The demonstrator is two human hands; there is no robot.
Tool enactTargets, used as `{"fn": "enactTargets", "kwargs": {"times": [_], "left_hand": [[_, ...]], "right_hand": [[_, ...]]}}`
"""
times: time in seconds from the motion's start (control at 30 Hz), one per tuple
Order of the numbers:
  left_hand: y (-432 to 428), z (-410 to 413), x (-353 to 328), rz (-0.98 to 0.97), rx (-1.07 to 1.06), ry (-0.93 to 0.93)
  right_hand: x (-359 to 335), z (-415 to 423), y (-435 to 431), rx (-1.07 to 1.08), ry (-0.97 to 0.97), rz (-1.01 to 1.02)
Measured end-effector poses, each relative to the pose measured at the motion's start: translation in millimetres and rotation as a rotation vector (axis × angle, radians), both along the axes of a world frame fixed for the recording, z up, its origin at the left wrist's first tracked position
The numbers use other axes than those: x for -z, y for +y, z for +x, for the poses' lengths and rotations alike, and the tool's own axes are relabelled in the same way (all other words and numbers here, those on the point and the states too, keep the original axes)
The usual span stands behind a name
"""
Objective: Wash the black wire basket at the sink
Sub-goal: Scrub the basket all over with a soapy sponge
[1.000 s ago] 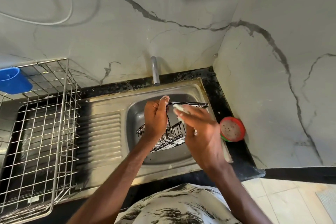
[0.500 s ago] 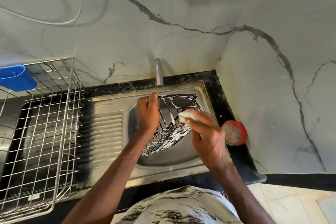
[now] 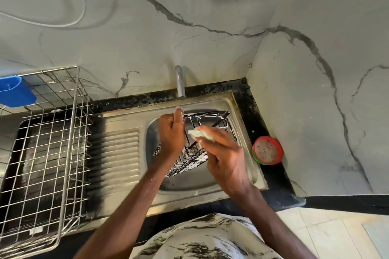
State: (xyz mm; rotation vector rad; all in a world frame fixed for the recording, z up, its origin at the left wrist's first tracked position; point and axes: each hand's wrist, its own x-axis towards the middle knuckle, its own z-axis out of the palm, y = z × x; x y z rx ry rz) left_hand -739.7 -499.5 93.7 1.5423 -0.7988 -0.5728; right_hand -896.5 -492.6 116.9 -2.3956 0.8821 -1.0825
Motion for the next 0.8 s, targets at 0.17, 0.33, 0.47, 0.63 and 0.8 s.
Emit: {"fn": "enactTargets", "kwargs": {"times": [0.17,0.33,0.47,0.63,0.8], "left_hand": [[-1.5,2.9,-3.9,-0.033,0.006,0.05],[-2.1,8.8,1.2,0.0,-0.005,0.133],[0.8,17.5,5.0,0.055,-0.101,0.299],[1.9,18.2,-3.9,0.061,-0.15,0.486],[4.7,24.1,-3.4,0.067,-0.062,0.509]], "right_hand": [[18.6,-25.0,-17.5,0.163,-0.012,-0.017],[31.0,-49.4,-33.3,0.385,-0.035,0.114],[25.3,-40.4,-14.9,0.378,-0.086,0.089],[15.9,-37.0,-4.1,0.362,-0.145,-0.073],[-0.6,-34.5,-11.0,0.275,-0.174,-0.066]]}}
